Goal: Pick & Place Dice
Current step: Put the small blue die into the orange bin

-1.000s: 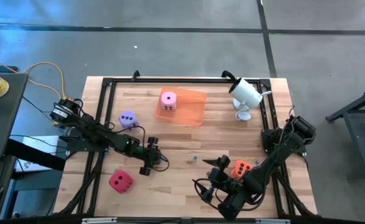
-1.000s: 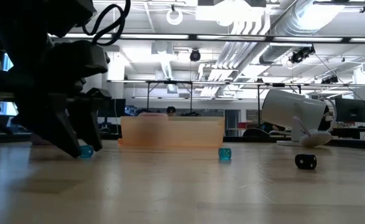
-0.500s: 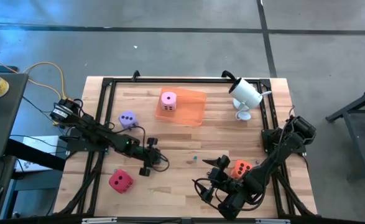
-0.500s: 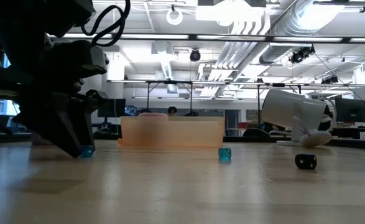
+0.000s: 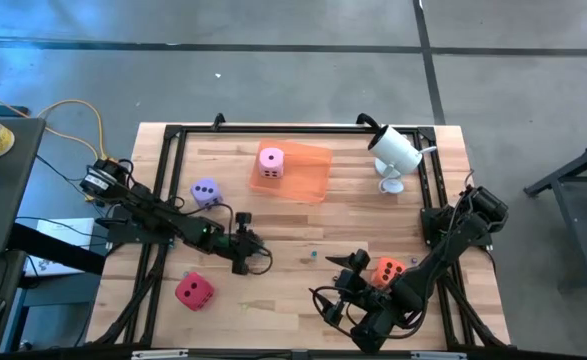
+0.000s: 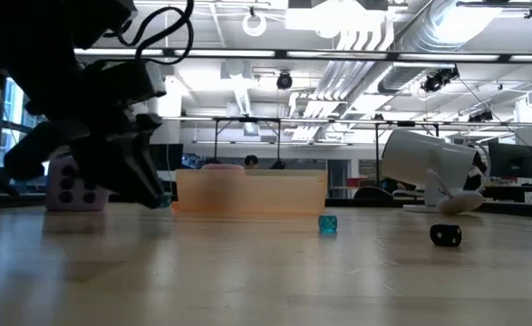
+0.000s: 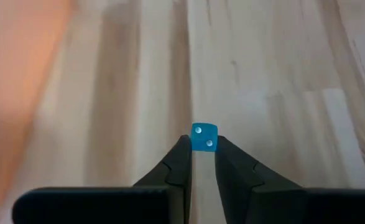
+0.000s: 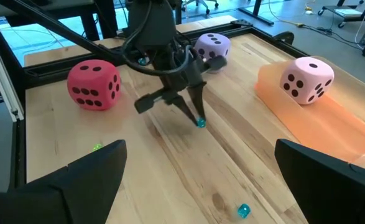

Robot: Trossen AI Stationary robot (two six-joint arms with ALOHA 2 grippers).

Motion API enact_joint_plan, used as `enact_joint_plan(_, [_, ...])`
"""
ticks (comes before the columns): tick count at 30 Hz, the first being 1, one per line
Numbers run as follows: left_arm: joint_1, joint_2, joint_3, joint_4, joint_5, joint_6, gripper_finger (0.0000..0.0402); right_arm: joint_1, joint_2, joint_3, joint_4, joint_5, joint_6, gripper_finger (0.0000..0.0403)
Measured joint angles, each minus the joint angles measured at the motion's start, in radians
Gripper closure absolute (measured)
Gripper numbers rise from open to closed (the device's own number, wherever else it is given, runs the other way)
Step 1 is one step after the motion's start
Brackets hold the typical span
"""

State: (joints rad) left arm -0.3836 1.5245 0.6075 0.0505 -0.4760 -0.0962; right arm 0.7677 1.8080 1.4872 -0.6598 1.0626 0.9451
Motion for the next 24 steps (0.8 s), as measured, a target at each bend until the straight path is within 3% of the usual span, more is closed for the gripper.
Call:
enact_joint_plan(6, [0.048,-0.103,0.001,0.001,-0.055,0.047,0.0361,0.000,0.000,0.000,0.000,0.000,0.000,0.0004])
enact_joint_plan(13, [0.300,-0.278,0.007,-0.021,-0.069,-0.033,0.0354,0.000,0.000,0.000,0.000,0.000,0.004,0.0004])
enact_joint_plan(20, [0.580,-0.321,0.021,-0.120,0.154,-0.162,0.0352,0.000,0.001,0.000,0.004,0.000,0.002,0.0004])
enact_joint_plan(24, [0.657,-0.300,0.021,-0.100,0.281,-0.144,0.0352,0.000,0.001,0.000,0.006,0.000,-0.002,0.0004])
